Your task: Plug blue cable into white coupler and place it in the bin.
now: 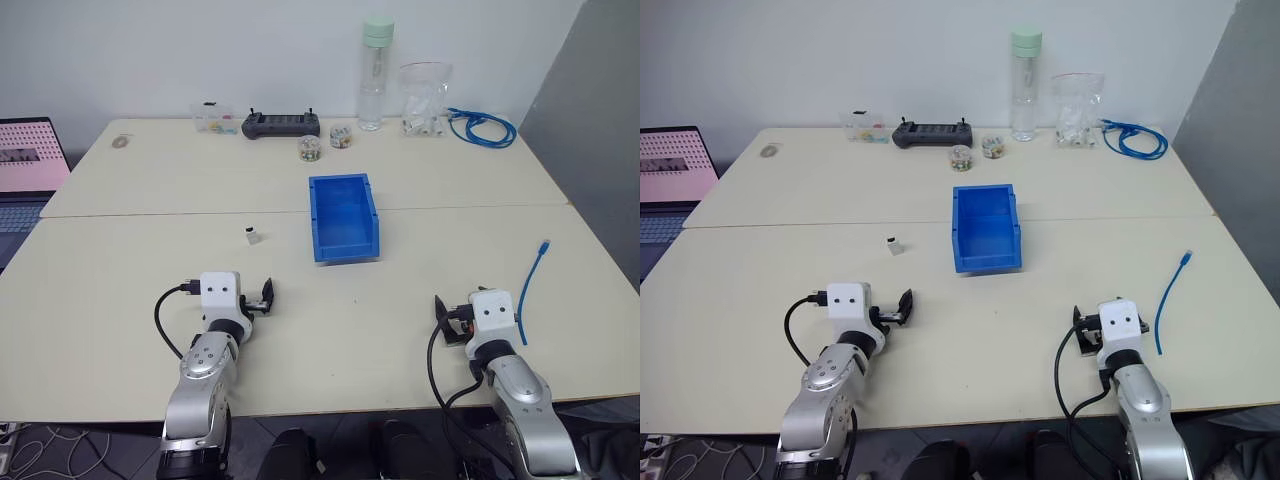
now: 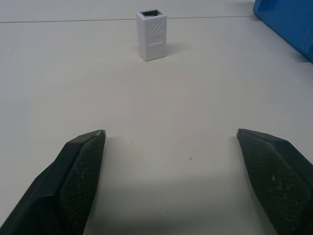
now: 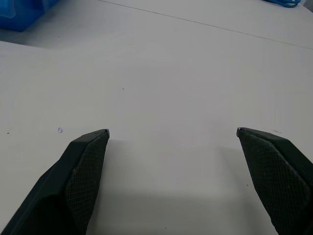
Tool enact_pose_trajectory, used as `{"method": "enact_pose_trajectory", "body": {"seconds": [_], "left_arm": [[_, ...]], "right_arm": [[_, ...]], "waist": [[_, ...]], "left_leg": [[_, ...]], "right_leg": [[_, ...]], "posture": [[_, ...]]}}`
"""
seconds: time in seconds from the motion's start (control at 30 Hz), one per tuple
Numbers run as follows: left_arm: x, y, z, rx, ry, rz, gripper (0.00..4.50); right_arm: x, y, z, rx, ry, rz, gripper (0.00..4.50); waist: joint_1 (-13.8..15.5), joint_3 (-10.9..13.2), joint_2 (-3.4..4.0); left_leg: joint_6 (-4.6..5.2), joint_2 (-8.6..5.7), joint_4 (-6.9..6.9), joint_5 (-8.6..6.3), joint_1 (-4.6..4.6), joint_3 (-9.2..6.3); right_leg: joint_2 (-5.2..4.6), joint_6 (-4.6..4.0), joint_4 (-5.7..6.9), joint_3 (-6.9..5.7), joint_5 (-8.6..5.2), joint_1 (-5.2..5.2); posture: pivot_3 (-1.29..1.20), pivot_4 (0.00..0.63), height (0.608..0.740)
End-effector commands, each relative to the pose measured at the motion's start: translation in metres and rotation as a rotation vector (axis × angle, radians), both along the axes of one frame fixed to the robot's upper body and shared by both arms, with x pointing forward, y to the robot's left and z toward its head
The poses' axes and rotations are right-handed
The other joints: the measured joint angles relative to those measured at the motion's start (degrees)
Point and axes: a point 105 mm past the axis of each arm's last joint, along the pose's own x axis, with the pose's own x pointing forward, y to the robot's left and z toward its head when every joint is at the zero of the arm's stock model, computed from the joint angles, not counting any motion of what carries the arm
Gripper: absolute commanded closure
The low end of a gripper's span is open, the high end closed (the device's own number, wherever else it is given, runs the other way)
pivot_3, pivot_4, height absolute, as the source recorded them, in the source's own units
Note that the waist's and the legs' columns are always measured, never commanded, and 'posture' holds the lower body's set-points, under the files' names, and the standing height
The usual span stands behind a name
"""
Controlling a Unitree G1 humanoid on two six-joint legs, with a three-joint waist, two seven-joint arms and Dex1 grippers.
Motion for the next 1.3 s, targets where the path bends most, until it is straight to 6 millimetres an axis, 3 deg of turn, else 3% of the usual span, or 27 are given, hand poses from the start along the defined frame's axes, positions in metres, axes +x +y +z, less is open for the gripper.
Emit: {"method": "enact_pose_trajectory", "body": {"seconds": [0.03, 0.67, 0.83, 0.87, 0.97, 1.0, 1.07, 1.13, 1.3], "left_arm": [[0.001, 0.001, 0.012, 0.018, -0.039, -0.002, 0.00], [0.001, 0.002, 0.014, 0.007, -0.050, -0.002, 0.00], [-0.005, -0.010, 0.026, 0.036, -0.072, -0.139, 0.00], [-0.006, -0.017, 0.030, 0.041, -0.075, -0.197, 0.00], [-0.025, -0.074, 0.068, 0.043, -0.143, -0.632, 0.00], [-0.030, -0.084, 0.076, 0.041, -0.154, -0.713, 0.00], [-0.033, -0.113, 0.097, 0.058, -0.195, -0.939, 0.00], [-0.032, -0.140, 0.113, 0.100, -0.227, -1.140, 0.00], [-0.018, -0.177, 0.124, 0.145, -0.242, -1.357, 0.00]], "right_arm": [[0.000, -0.001, 0.011, -0.004, -0.043, -0.009, 0.06], [0.000, 0.001, 0.013, -0.002, -0.051, -0.015, 0.06], [0.003, -0.005, 0.025, -0.009, -0.082, -0.055, 0.06], [0.005, -0.008, 0.030, -0.012, -0.098, -0.071, 0.06], [0.016, -0.027, 0.053, -0.046, -0.165, -0.167, 0.06], [0.018, -0.032, 0.057, -0.050, -0.174, -0.187, 0.06], [0.027, -0.059, 0.065, -0.057, -0.173, -0.279, 0.06], [0.036, -0.089, 0.067, -0.064, -0.145, -0.358, 0.06], [0.058, -0.136, 0.051, -0.022, -0.021, -0.458, 0.06]], "waist": [[0.0, 0.0, 0.00], [0.0, 0.0, 0.00], [0.0, 0.0, 0.00], [-0.1, 0.0, 0.00], [-0.1, 0.0, -0.02], [-0.1, 0.0, 0.02], [0.5, 0.0, 0.01], [0.9, 0.0, 0.02], [0.9, 0.0, 0.01]], "left_leg": [[0.00, 0.00, 0.00, 0.00, 0.00, 0.00], [0.00, 0.00, 0.00, 0.00, 0.00, 0.00], [0.00, 0.00, 0.00, 0.00, 0.00, 0.00], [0.00, 0.01, -0.01, 0.00, 0.00, 0.00], [-0.01, 0.01, 0.02, 0.00, -0.01, 0.00], [-0.01, 0.01, 0.01, 0.01, -0.05, -0.01], [-0.01, -0.02, 0.03, 0.01, -0.04, 0.02], [0.00, -0.09, 0.09, 0.02, -0.07, -0.02], [0.02, -0.12, 0.02, 0.01, 0.08, 0.39]], "right_leg": [[0.00, 0.00, 0.00, 0.00, 0.00, 0.00], [0.00, 0.00, 0.00, 0.00, 0.00, 0.00], [0.00, 0.00, 0.01, 0.00, 0.00, 0.00], [0.00, 0.00, 0.01, 0.01, 0.00, -0.01], [0.00, 0.00, 0.02, -0.01, 0.00, -0.01], [0.01, 0.00, -0.01, -0.01, 0.00, -0.03], [0.00, 0.00, -0.03, 0.00, 0.00, 0.00], [0.06, 0.00, -0.01, -0.07, 0.00, 0.01], [0.24, -0.21, -0.02, 0.07, 0.14, 0.07]], "posture": [[0.00, 0.150, 0.740], [0.00, 0.150, 0.740], [0.00, 0.150, 0.740], [0.00, 0.150, 0.740], [0.00, 0.150, 0.740], [0.00, 0.150, 0.740], [0.00, 0.150, 0.740], [0.00, 0.150, 0.740], [0.00, 0.150, 0.740]]}}
